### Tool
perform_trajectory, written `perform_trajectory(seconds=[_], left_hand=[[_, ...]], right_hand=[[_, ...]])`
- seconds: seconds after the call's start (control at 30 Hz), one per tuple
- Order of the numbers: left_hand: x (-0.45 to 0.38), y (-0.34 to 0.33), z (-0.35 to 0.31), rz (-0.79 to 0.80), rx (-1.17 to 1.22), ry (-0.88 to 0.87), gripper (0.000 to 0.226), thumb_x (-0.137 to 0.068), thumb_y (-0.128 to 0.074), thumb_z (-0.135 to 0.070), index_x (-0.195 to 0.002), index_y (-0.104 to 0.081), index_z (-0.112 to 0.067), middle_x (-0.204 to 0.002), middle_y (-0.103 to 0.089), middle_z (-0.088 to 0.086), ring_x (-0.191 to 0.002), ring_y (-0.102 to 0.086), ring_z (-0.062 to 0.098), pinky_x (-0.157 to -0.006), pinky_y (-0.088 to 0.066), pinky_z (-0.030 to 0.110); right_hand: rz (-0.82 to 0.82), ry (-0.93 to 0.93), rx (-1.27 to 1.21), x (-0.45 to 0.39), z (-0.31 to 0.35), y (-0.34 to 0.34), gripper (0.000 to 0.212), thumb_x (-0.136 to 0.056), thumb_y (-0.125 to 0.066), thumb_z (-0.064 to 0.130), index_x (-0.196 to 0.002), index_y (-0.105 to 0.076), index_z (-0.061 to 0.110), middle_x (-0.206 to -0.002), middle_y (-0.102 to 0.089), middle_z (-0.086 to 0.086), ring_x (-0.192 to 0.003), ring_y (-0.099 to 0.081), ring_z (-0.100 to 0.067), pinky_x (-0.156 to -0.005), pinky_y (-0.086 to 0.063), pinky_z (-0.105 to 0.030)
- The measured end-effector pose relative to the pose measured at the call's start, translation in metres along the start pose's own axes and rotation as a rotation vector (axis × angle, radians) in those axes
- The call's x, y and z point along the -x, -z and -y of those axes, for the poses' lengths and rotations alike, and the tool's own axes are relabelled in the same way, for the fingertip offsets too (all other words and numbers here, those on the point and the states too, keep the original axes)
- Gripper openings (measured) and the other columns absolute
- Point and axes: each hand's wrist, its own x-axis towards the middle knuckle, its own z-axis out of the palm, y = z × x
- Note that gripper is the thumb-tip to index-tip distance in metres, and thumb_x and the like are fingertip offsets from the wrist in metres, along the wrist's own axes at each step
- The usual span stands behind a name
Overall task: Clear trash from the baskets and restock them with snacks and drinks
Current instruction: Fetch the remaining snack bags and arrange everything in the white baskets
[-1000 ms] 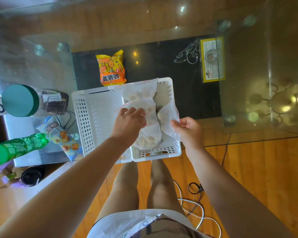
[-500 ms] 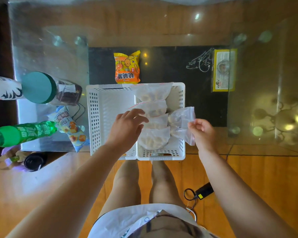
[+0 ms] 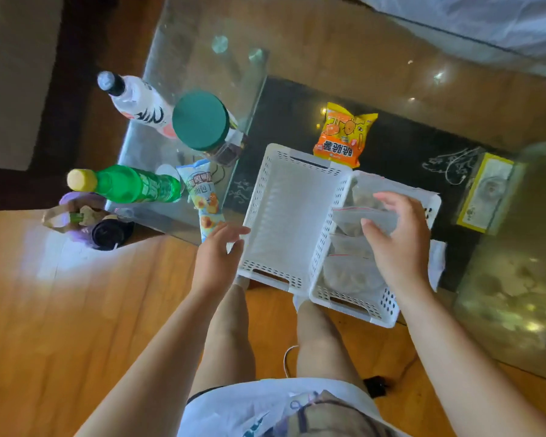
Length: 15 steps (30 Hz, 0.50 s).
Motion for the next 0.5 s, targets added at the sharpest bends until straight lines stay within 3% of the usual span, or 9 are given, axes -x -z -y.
perform_trajectory(seconds=[0.07,0.2,0.27,0.4,0.5], left_hand=[[-0.003,0.012,0.017,-0.028,0.071,0.102,0.026,-0.087,-0.054,-0.001,-0.105,-0.068,-0.013,-0.109,-0.065,0.003,-0.091,-0.057,0.009,-0.076,-0.041,0.018],[-0.018,0.030,0.055,-0.062,0.148,0.281,0.026,-0.087,-0.055,-0.005,-0.110,-0.065,-0.015,-0.112,-0.064,0.002,-0.093,-0.056,0.010,-0.069,-0.039,0.014],[-0.034,0.032,0.070,-0.069,0.182,0.334,0.024,-0.085,-0.057,-0.005,-0.106,-0.060,-0.016,-0.108,-0.062,-0.001,-0.093,-0.054,0.011,-0.064,-0.038,0.009],[-0.068,0.023,0.087,-0.076,0.209,0.434,0.038,-0.085,-0.061,-0.012,-0.122,-0.049,-0.009,-0.113,-0.054,0.002,-0.108,-0.052,0.020,-0.079,-0.038,0.027],[-0.093,0.017,0.093,-0.091,0.225,0.525,0.047,-0.085,-0.063,-0.015,-0.127,-0.044,-0.005,-0.123,-0.052,0.012,-0.103,-0.049,0.021,-0.078,-0.037,0.029]], right_hand=[[0.058,0.020,-0.013,-0.006,0.021,-0.022,0.033,-0.079,-0.066,0.007,-0.109,-0.058,0.017,-0.109,-0.050,0.008,-0.102,-0.048,-0.006,-0.087,-0.037,-0.017],[0.083,-0.012,-0.047,-0.034,0.044,-0.067,0.031,-0.079,-0.062,0.004,-0.106,-0.060,0.016,-0.107,-0.051,0.006,-0.099,-0.048,-0.006,-0.077,-0.035,-0.007],[0.038,-0.079,-0.048,-0.060,0.046,-0.088,0.029,-0.080,-0.060,0.004,-0.107,-0.060,0.013,-0.110,-0.054,0.000,-0.101,-0.050,-0.009,-0.080,-0.036,-0.013],[-0.074,-0.159,0.172,-0.118,0.034,-0.114,0.032,-0.082,-0.060,0.011,-0.114,-0.057,0.013,-0.125,-0.049,-0.011,-0.113,-0.051,-0.028,-0.094,-0.042,-0.035],[-0.129,-0.266,0.328,-0.152,0.018,-0.122,0.049,-0.081,-0.061,0.019,-0.127,-0.045,0.017,-0.135,-0.040,-0.012,-0.118,-0.049,-0.033,-0.098,-0.042,-0.046]])
